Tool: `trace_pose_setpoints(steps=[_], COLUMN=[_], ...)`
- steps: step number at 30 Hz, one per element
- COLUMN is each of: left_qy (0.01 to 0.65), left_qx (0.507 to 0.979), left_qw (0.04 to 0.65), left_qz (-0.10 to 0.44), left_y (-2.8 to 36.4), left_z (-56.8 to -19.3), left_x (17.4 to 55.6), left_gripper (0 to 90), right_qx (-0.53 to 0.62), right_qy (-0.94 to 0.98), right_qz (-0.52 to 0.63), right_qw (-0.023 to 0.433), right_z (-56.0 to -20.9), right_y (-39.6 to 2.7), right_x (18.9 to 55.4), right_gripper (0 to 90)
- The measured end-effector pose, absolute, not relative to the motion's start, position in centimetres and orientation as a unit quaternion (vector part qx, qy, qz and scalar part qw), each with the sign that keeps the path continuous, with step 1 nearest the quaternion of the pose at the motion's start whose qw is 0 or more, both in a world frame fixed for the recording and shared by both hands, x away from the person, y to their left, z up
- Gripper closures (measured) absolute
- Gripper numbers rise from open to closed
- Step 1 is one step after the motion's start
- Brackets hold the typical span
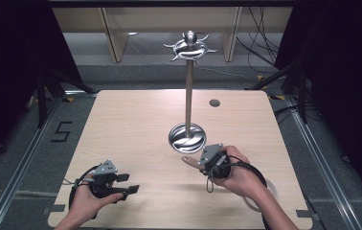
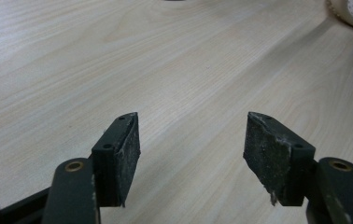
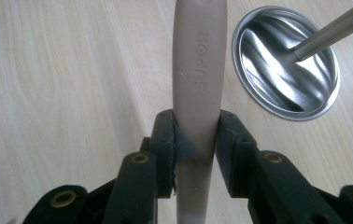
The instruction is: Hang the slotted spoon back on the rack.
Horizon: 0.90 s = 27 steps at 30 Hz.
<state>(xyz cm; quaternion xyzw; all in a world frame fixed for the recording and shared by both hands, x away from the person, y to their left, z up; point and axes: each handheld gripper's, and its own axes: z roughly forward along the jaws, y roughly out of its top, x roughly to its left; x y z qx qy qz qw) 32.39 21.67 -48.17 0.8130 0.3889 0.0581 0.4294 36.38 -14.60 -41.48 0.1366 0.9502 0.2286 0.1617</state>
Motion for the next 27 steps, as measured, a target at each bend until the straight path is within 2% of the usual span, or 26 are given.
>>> trace_pose_setpoints(steps=[17, 27], left_qy=[0.389, 0.389], left_qx=[0.813, 0.813], left_qw=[0.429, 0.430], left_qz=[0.059, 0.059], left_y=[21.7, 21.7], left_z=[-48.2, -48.2], left_x=[32.4, 32.4], left_gripper=[35.5, 35.6], right_qx=[0.180, 0.206], right_qy=[0.916, 0.897], right_qz=[0.292, 0.326], right_qw=[0.207, 0.215], right_z=[-40.0, -39.4], right_y=[-17.1, -17.6], right_x=[35.9, 35.7], right_gripper=[70.5, 70.5])
